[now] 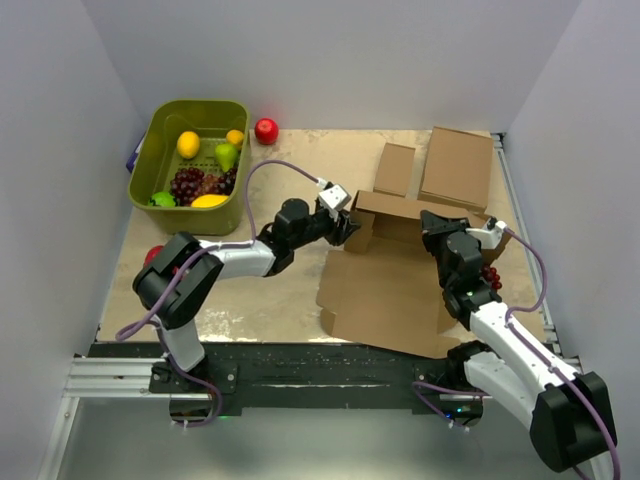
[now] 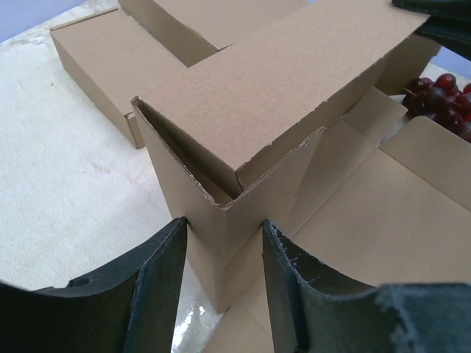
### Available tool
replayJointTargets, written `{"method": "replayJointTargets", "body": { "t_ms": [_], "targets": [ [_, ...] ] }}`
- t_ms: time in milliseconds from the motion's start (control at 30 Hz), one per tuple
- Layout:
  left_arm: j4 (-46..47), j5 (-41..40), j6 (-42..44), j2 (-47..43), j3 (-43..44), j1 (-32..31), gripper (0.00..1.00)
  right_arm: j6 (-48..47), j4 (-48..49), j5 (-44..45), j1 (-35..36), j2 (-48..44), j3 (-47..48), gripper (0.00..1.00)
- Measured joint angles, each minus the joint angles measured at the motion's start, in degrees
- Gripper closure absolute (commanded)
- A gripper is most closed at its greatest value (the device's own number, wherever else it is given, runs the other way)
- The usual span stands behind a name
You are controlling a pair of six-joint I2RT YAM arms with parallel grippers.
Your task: Fold the paper box
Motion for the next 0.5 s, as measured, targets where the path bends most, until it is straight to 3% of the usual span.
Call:
{"method": "replayJointTargets", "body": {
  "t_ms": [300,500],
  "targets": [
    [1.22,-9.4,-0.92,1.73,1.36,-3.37,0.54,0.02,0.28,0.07,-0.2,0.13,0.02,0.89],
    [-0.44,-19.91,-1.31,3.72,4.46,-7.28,0.54,0.07,0.37,0.55,-0.52,0.22,0.02,0.89]
  ]
}}
